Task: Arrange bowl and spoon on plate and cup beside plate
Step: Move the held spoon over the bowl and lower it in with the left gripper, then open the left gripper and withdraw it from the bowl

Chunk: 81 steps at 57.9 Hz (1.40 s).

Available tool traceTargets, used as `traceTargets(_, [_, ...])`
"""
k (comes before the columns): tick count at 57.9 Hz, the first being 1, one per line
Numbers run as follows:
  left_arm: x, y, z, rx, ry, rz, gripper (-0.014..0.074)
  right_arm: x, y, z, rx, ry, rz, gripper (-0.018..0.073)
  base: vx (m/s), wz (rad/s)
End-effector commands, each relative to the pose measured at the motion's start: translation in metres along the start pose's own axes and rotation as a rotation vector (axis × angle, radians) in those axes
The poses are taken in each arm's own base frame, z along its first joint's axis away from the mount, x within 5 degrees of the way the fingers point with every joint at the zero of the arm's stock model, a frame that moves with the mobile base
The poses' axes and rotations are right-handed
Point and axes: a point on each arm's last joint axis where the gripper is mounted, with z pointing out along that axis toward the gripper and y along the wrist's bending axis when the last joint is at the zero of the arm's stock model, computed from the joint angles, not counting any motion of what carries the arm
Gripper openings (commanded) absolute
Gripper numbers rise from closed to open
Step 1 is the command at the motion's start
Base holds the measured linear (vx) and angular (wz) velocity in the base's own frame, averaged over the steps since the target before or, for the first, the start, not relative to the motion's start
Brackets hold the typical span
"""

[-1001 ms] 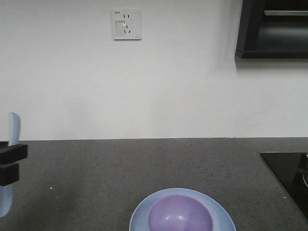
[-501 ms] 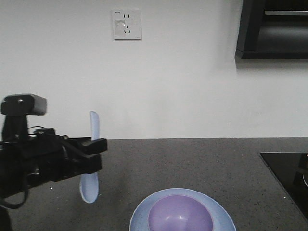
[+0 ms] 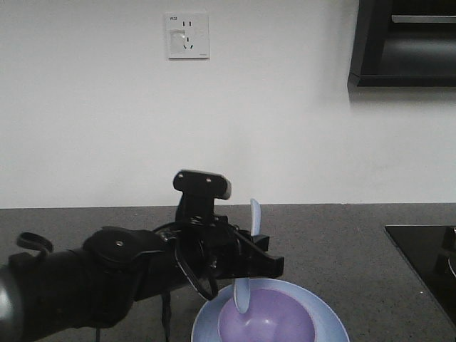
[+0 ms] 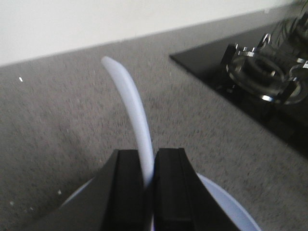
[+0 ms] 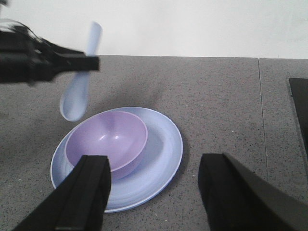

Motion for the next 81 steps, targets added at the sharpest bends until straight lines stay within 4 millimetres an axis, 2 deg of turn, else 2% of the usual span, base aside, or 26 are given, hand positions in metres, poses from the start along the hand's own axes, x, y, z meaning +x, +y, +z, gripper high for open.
traceTargets(1, [-0.015, -0.006, -0.002, -0.004, -0.054, -0.009, -0.0002, -0.015, 0.000, -0.002, 0.011, -0.093, -0.018, 0.0466, 0.00, 0.00])
traceTargets(9, [-0.001, -0.001, 0.014, -0.014, -0.010, -0.013, 0.0010, -0.015, -0.001, -0.002, 0.023, -0.092, -0.037, 0.0466, 0.00, 0.00])
traceTargets(18, [0.002, 0.000, 0.016, -0.014, -0.001, -0.011, 0.0081, -0.015, -0.001, -0.002, 0.024, -0.092, -0.039, 0.0466, 0.00, 0.00])
traceTargets(23, [0.002, 0.000, 0.016, -0.013, -0.001, -0.011, 0.0165, -0.015, -0.001, -0.002, 0.025, -0.094, -0.040, 0.0466, 0.00, 0.00])
traceTargets(36, [0.003, -0.004, 0.016, 0.028, 0.016, -0.014, 0.0460, -0.015, -0.001, -0.002, 0.026, -0.096, -0.066, 0.0466, 0.00, 0.00])
traceTargets(37, [-0.015, -0.004, -0.001, -0.004, -0.052, -0.019, 0.0544, -0.013, -0.001, -0.002, 0.018, -0.074, -0.048, 0.0466, 0.00, 0.00])
traceTargets(45, [-0.048, -0.002, -0.037, -0.065, -0.175, 0.072, 0.0528, -0.007, -0.002, 0.003, 0.025, 0.015, -0.002, 0.0466, 0.00, 0.00])
traceTargets(52, [-0.084, 0.001, -0.088, -0.104, -0.307, 0.186, 0.0508, -0.004, -0.003, 0.018, 0.033, 0.094, 0.034, 0.0466, 0.00, 0.00])
traceTargets(61, [-0.115, 0.015, -0.158, -0.221, -0.488, 0.170, 0.0503, -0.007, -0.005, 0.043, 0.044, 0.190, 0.035, 0.0466, 0.00, 0.00])
traceTargets(64, [-0.120, 0.022, -0.185, -0.278, -0.546, 0.164, 0.0503, -0.014, -0.005, 0.051, 0.046, 0.214, 0.025, 0.0466, 0.00, 0.00])
traceTargets(68, [-0.116, 0.030, -0.215, -0.338, -0.588, 0.160, 0.0503, -0.027, -0.005, 0.060, 0.050, 0.214, 0.017, 0.0466, 0.00, 0.00])
traceTargets(75, [-0.097, 0.041, -0.263, -0.442, -0.633, 0.154, 0.0503, -0.052, -0.005, 0.073, 0.064, 0.203, -0.007, 0.0466, 0.00, 0.00])
traceTargets(81, [-0.082, 0.045, -0.301, -0.534, -0.688, 0.153, 0.0502, -0.062, -0.005, 0.083, 0.070, 0.220, -0.019, 0.0466, 0.00, 0.00])
